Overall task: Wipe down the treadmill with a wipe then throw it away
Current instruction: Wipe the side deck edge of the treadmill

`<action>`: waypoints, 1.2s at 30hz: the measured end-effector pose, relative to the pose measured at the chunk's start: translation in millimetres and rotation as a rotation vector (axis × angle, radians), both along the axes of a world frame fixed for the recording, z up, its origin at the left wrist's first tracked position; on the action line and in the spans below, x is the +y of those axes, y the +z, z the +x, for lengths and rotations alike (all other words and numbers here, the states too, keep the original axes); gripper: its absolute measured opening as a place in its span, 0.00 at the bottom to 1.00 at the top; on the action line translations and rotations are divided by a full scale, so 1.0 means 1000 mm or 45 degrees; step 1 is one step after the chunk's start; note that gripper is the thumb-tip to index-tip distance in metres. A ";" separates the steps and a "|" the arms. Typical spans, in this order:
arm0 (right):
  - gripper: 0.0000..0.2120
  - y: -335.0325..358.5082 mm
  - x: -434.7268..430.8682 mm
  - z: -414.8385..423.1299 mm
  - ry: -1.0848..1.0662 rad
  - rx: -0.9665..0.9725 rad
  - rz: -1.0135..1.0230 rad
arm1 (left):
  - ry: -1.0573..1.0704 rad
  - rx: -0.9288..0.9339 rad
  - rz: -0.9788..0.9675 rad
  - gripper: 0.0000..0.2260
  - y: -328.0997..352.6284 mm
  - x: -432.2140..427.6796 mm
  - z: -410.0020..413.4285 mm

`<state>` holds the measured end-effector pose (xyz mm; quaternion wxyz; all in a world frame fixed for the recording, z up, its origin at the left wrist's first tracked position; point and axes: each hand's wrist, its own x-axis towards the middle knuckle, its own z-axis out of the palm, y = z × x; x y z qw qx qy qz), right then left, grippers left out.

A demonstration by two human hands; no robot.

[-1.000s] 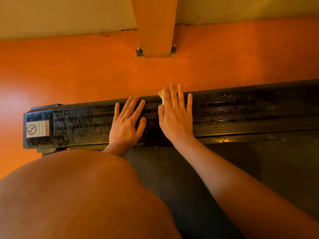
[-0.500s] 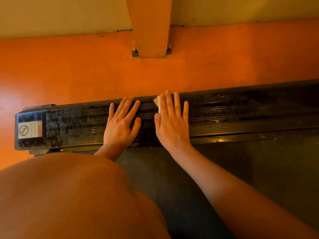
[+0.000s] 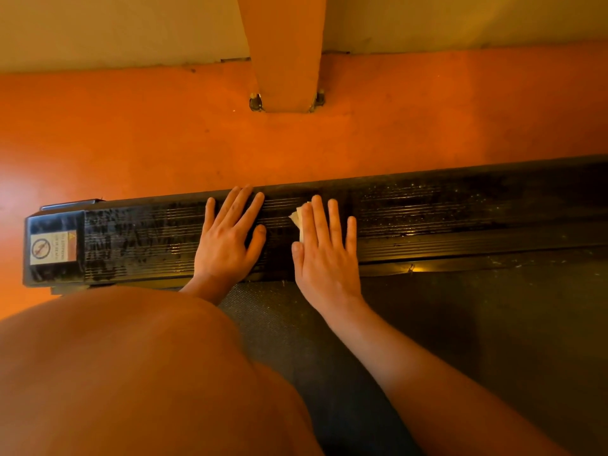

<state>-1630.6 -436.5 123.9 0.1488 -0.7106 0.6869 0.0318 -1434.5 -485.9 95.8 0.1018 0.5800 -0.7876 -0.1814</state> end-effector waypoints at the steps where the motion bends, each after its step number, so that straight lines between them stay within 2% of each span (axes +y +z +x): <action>1: 0.31 -0.001 -0.010 0.000 0.003 -0.003 -0.006 | -0.002 -0.002 -0.003 0.25 0.000 0.000 0.000; 6: 0.31 -0.003 -0.063 -0.002 -0.059 0.053 -0.020 | 0.000 -0.001 -0.007 0.25 0.000 0.000 0.000; 12: 0.31 0.002 0.003 0.002 -0.005 -0.030 0.030 | -0.001 -0.008 -0.007 0.25 0.001 0.000 0.000; 17: 0.31 -0.001 -0.058 0.004 -0.077 -0.007 0.009 | 0.004 -0.030 0.006 0.25 0.001 0.000 0.002; 24: 0.30 0.001 0.010 -0.009 -0.030 -0.032 -0.007 | 0.001 -0.022 -0.017 0.25 0.000 0.000 0.000; 30: 0.29 -0.005 -0.054 -0.010 -0.079 -0.007 -0.056 | 0.007 -0.025 -0.020 0.25 0.000 0.000 0.000; 36: 0.30 -0.001 0.013 -0.020 -0.016 -0.030 -0.016 | 0.005 -0.032 -0.011 0.25 -0.002 0.001 0.000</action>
